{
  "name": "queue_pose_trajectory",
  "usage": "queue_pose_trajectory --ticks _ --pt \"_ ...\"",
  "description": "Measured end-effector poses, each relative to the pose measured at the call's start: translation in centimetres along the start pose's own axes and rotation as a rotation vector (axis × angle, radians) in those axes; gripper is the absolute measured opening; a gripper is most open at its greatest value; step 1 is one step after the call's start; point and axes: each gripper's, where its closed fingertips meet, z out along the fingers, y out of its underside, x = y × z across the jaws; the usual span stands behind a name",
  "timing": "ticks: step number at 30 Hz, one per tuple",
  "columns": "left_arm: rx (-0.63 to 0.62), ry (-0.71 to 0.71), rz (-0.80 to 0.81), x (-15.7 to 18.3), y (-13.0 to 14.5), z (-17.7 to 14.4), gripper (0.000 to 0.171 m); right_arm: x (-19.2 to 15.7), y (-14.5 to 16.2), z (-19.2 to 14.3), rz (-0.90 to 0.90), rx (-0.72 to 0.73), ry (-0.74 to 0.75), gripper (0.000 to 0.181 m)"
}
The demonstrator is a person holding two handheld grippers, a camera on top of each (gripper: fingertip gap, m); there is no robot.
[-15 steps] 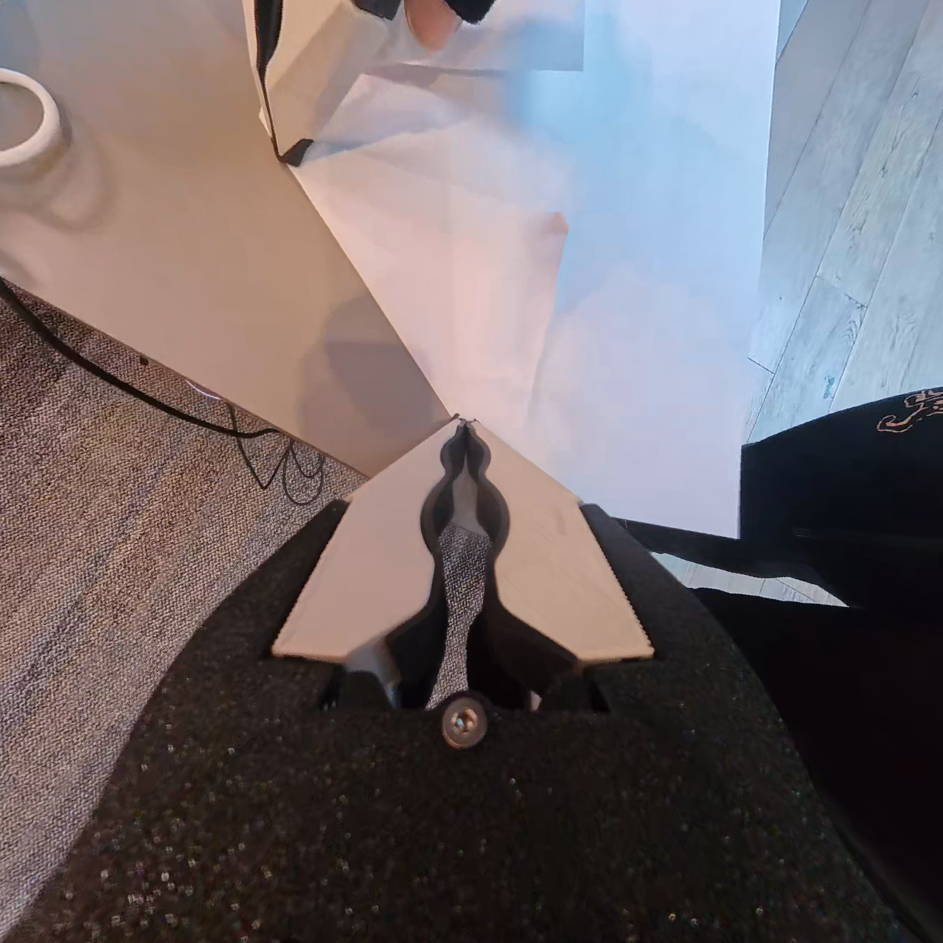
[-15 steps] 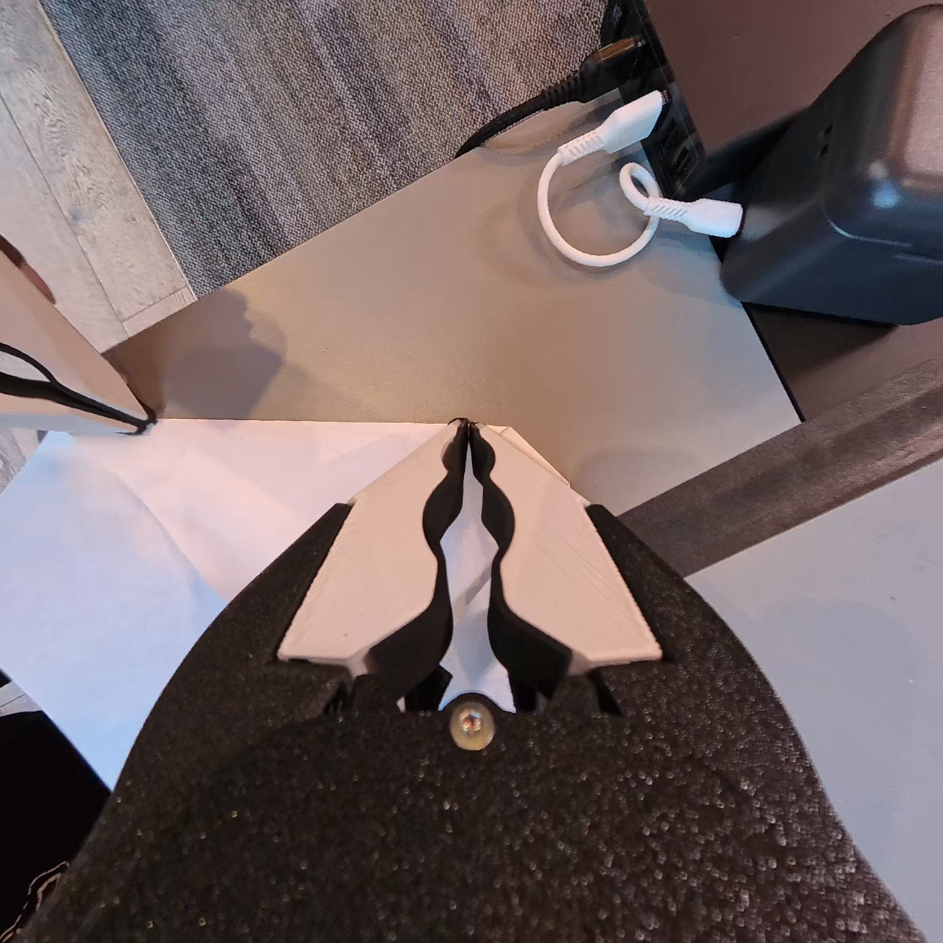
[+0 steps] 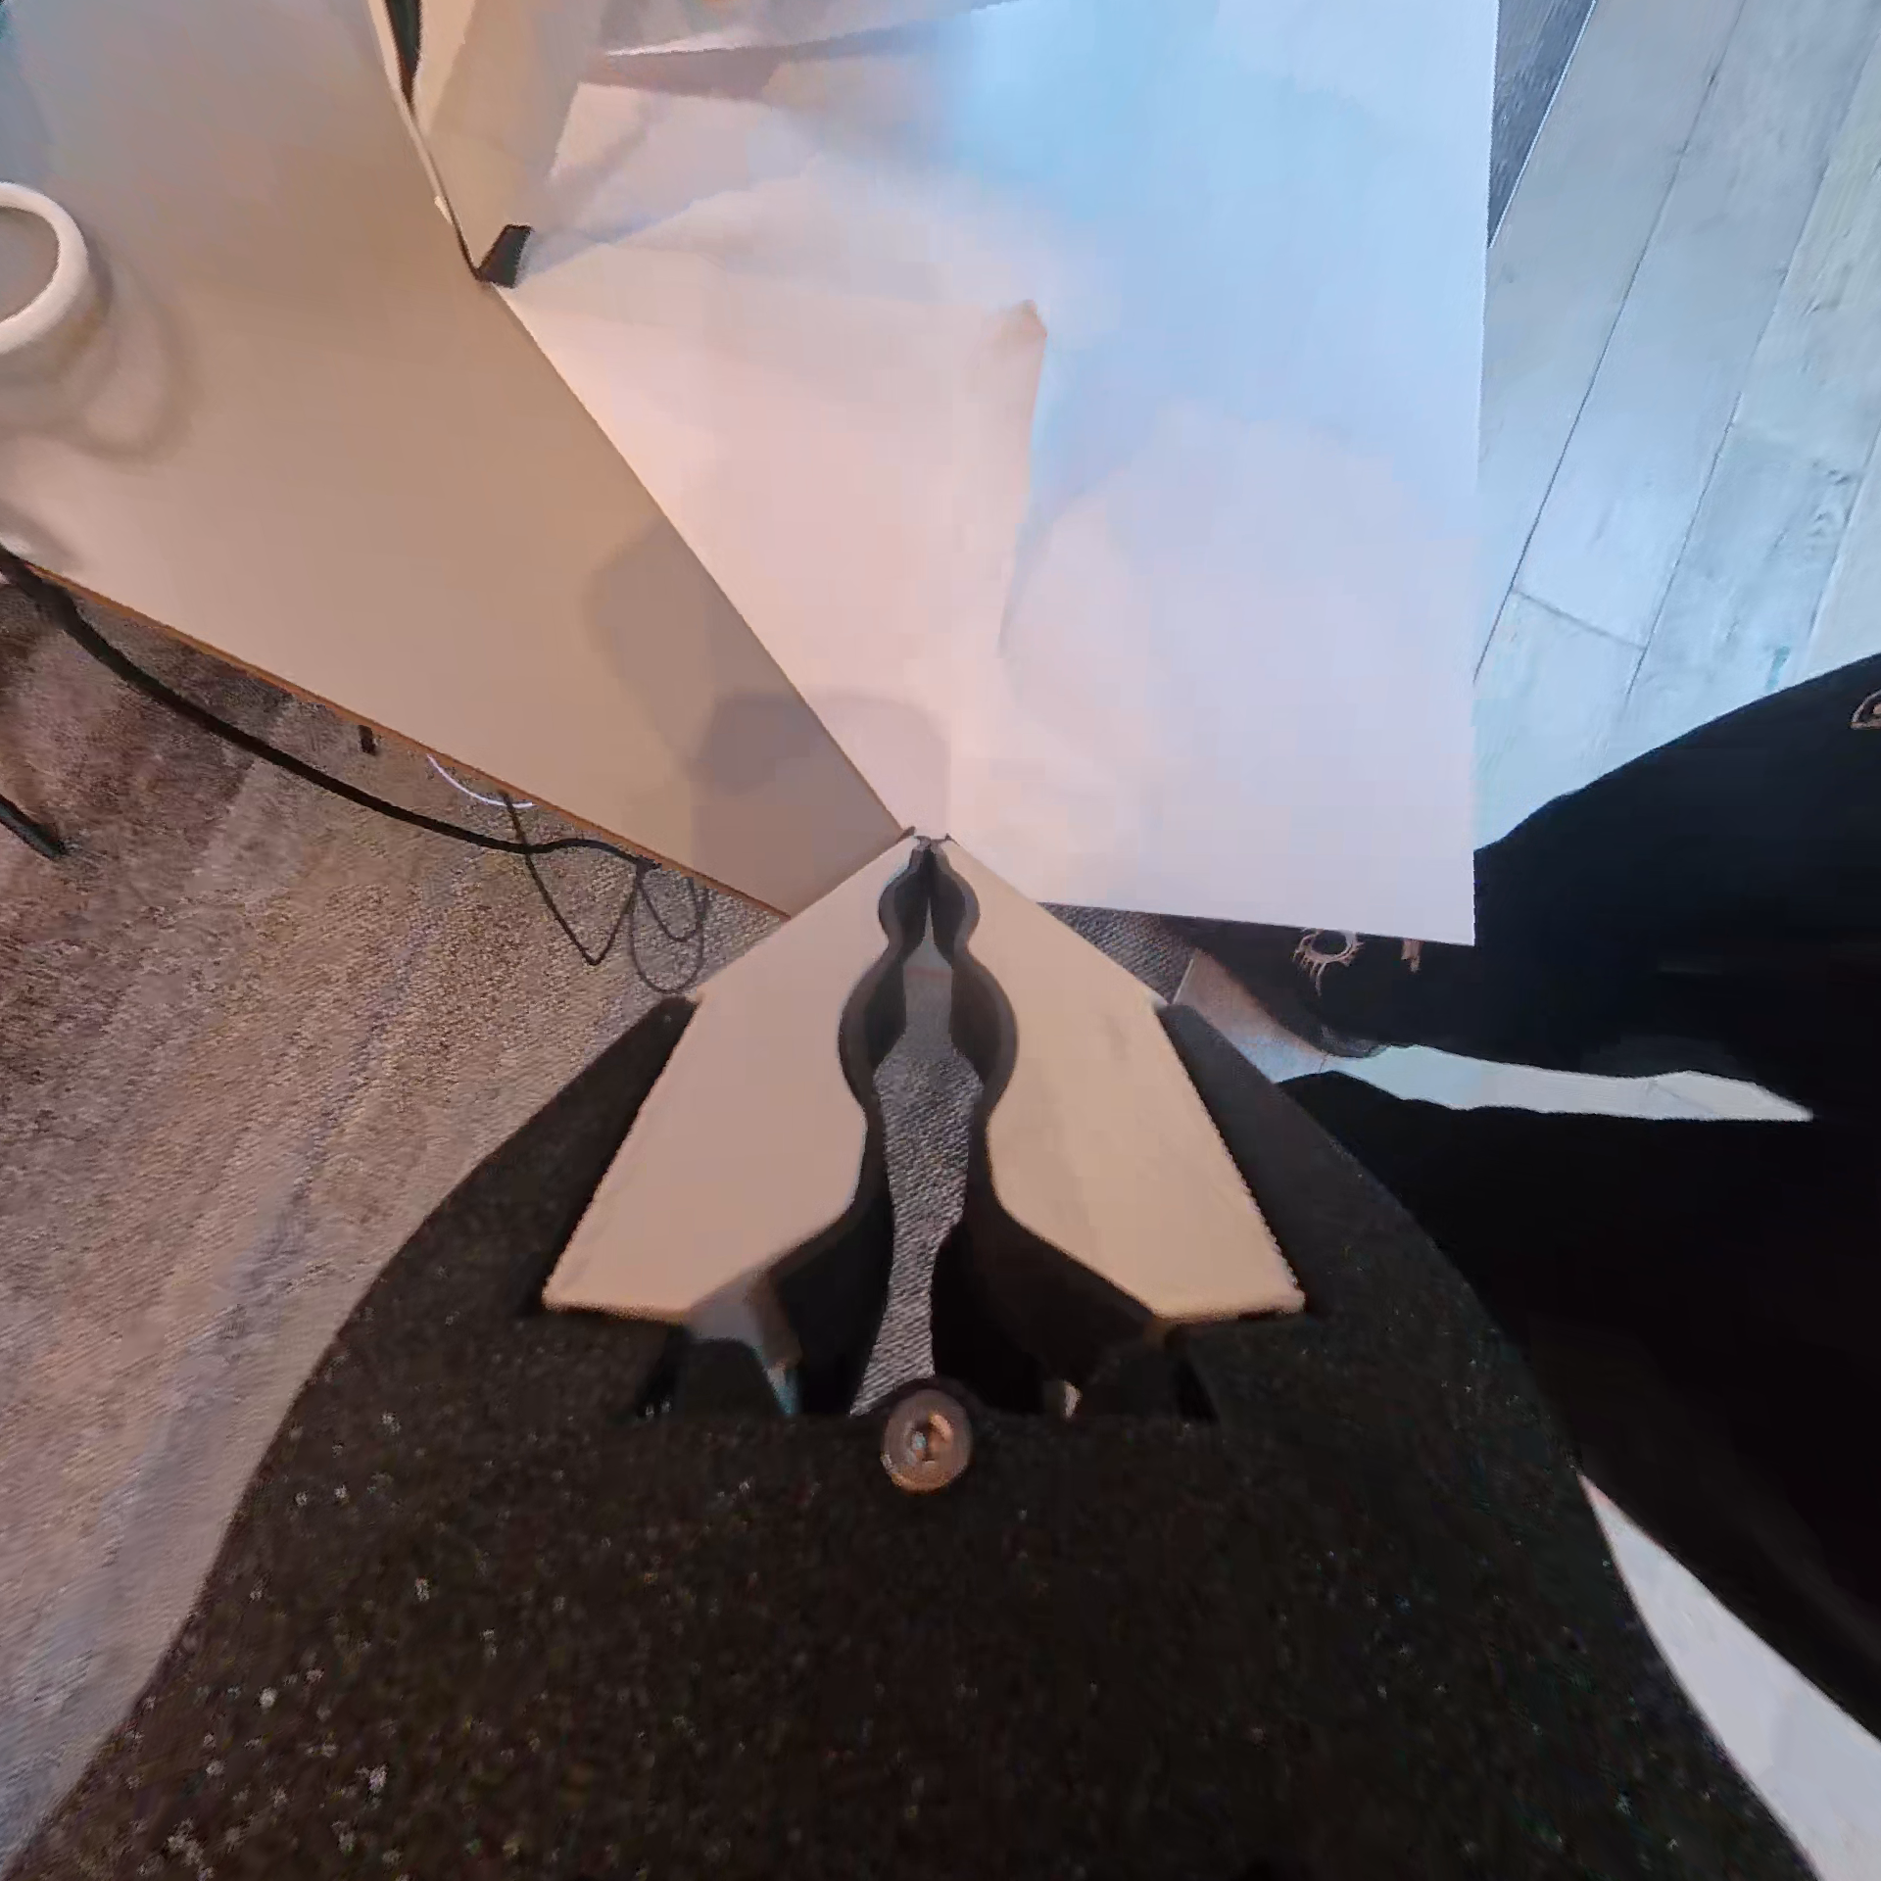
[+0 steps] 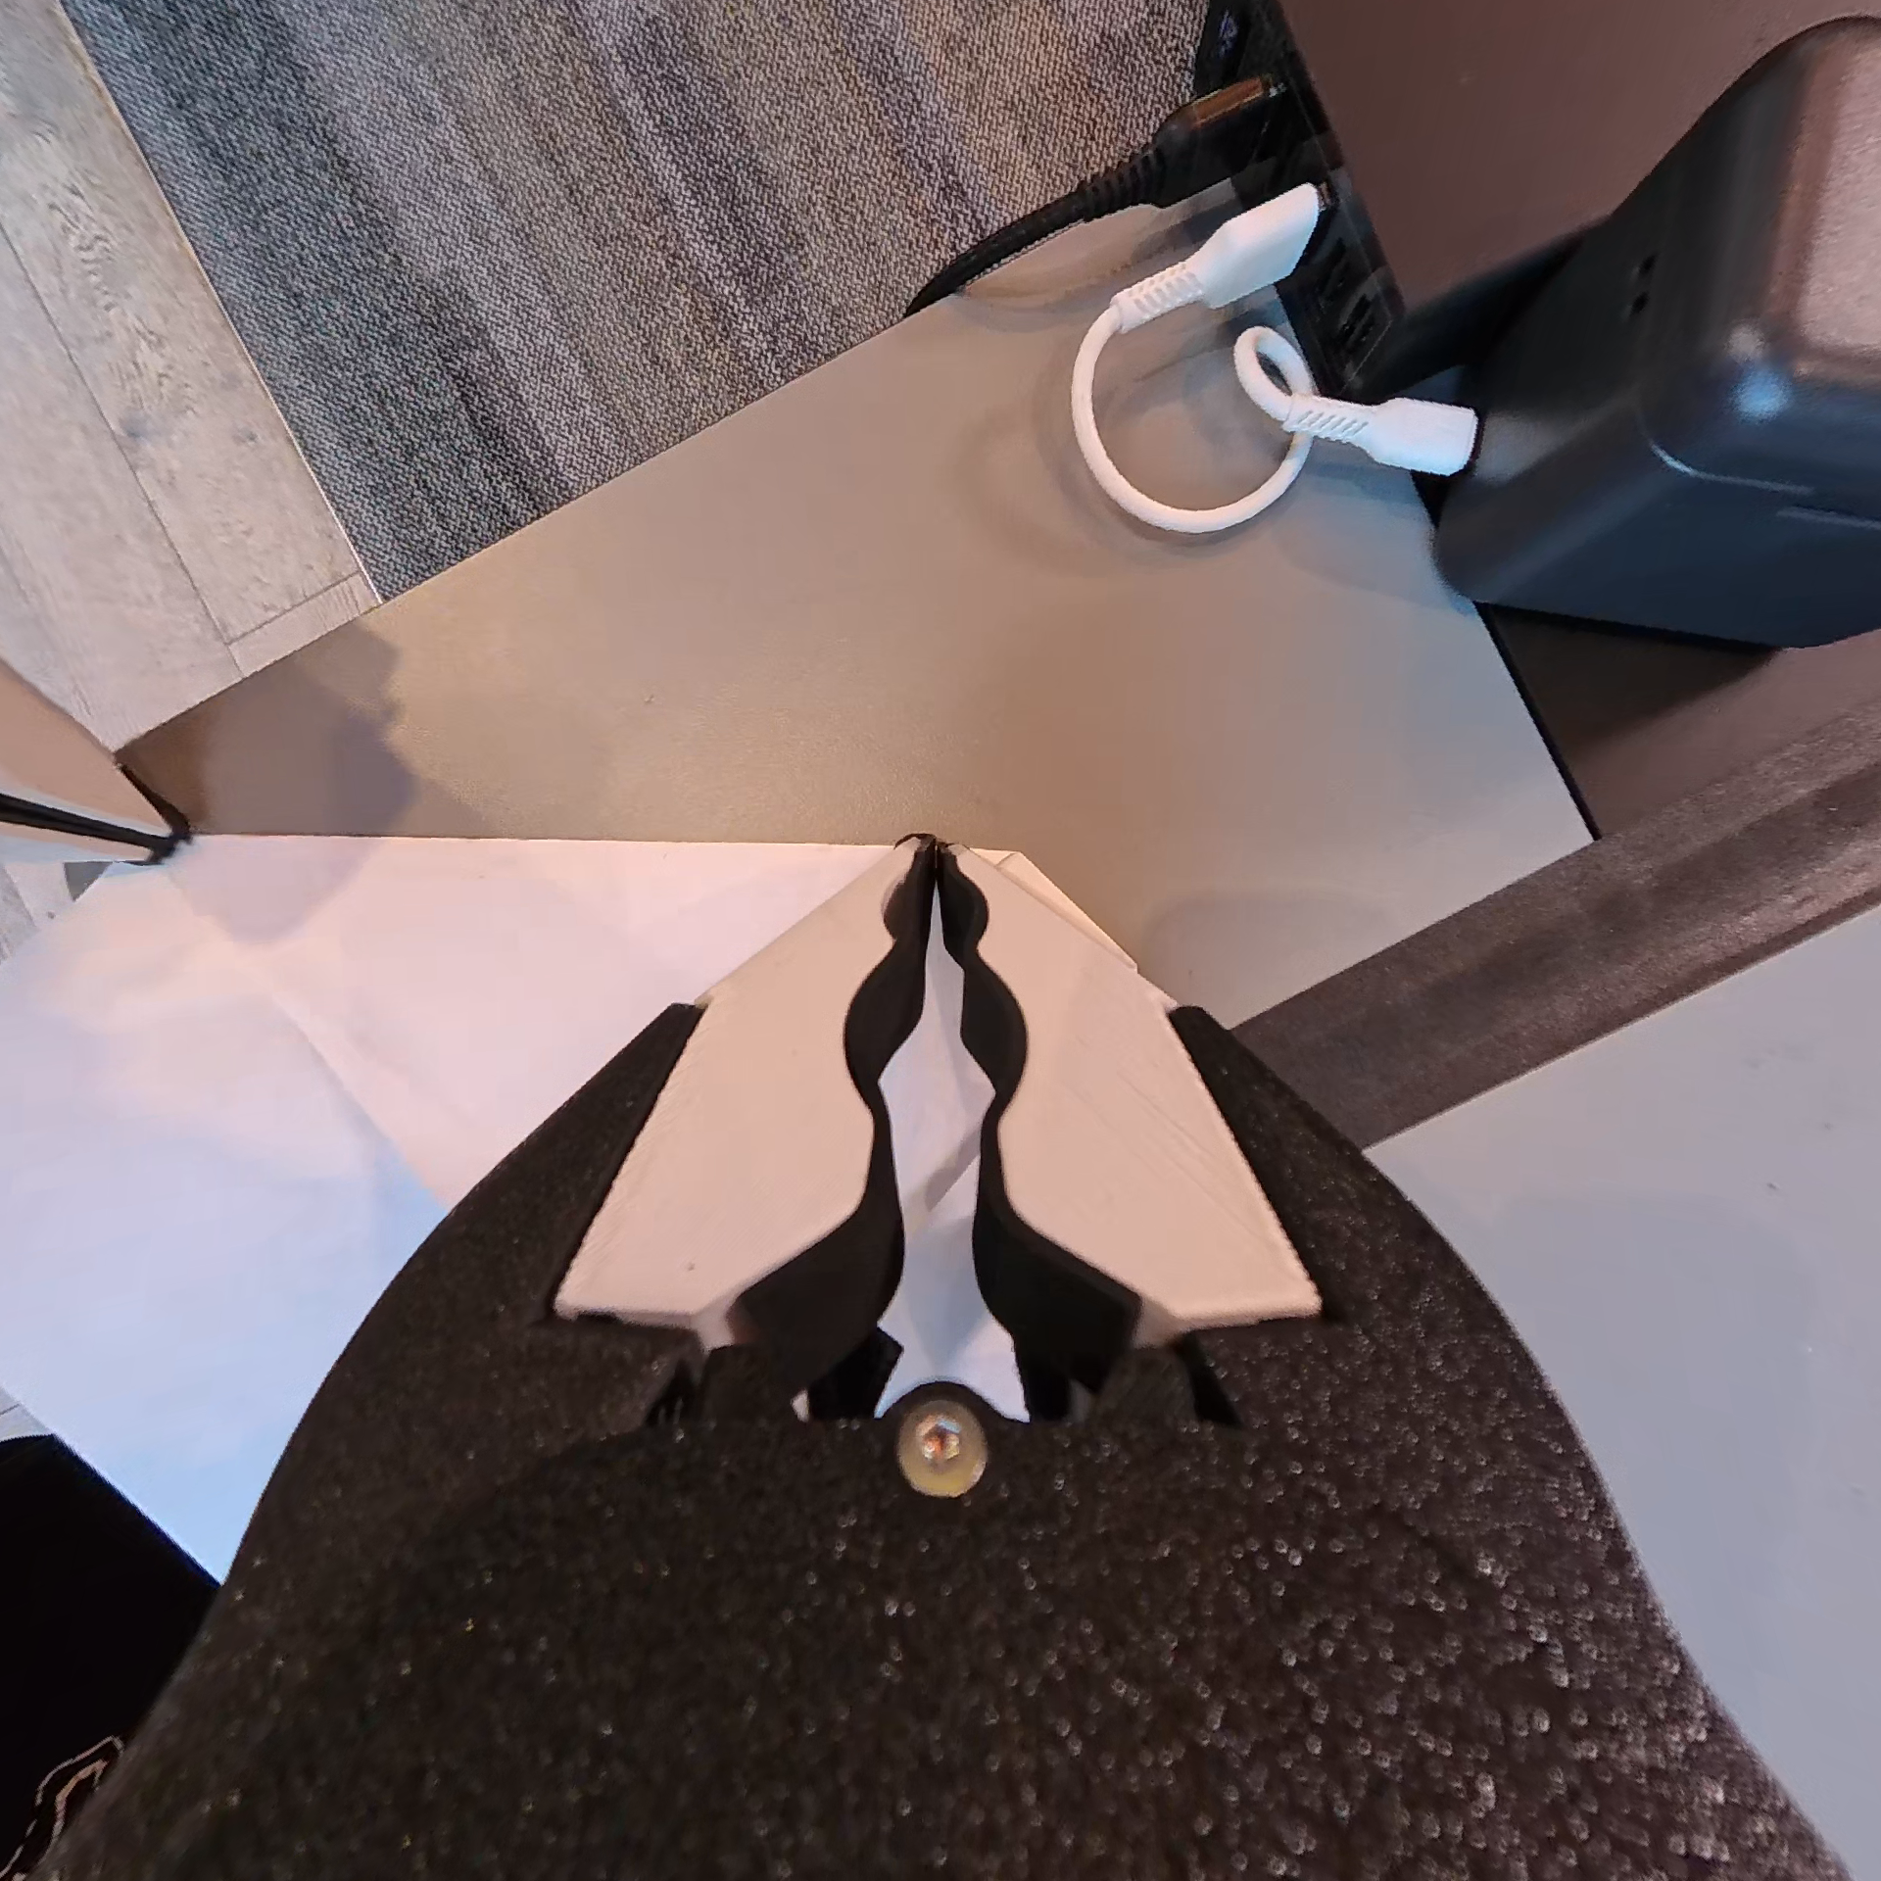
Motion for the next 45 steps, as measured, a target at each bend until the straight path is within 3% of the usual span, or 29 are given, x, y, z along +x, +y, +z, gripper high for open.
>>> queue_pose_trajectory --ticks 3,7,11,14,17,20,23,27,33,39,45 --pt "-0.015 -0.026 0.080 0.4 0.2 -0.2 0.000 0.0 0.0 0.0 -0.002 0.001 0.004 0.000" --pt "-0.026 -0.026 0.069 0.3 0.2 -0.2 0.000 0.0 0.0 0.0 -0.001 0.000 0.010 0.000" --pt "-0.018 0.068 -0.233 0.2 -0.4 -0.9 0.000 0.1 0.0 0.0 0.007 -0.006 0.013 0.000" --pt "0.141 0.050 -0.450 -1.7 -3.7 -1.9 0.000 0.1 -0.2 0.1 0.052 -0.004 0.003 0.000" --pt "0.153 0.005 -0.459 -3.1 -5.9 -0.4 0.000 0.2 -0.4 0.1 0.158 0.008 -0.023 0.000" --pt "0.011 -0.009 -0.402 -3.7 -5.0 2.9 0.000 1.9 -3.0 -2.2 0.320 0.168 -0.061 0.007" --pt "0.011 -0.016 -0.358 -4.2 -5.3 3.4 0.000 6.0 -4.4 -7.1 0.482 0.356 -0.047 0.021" --pt "0.006 0.006 -0.311 -4.4 -5.3 3.4 0.000 8.4 0.2 -11.3 0.469 0.354 -0.001 0.028" --pt "0.018 0.077 -0.272 -5.1 -5.8 3.8 0.000 3.1 7.9 -9.9 0.252 0.156 0.019 0.024" --pt "0.041 0.099 -0.327 -5.9 -8.0 4.2 0.000 1.3 9.8 -6.3 0.155 0.040 0.127 0.024" --pt "0.015 0.136 -0.220 -3.5 -9.9 6.4 0.016 1.3 9.3 -6.0 0.177 0.070 0.170 0.023"
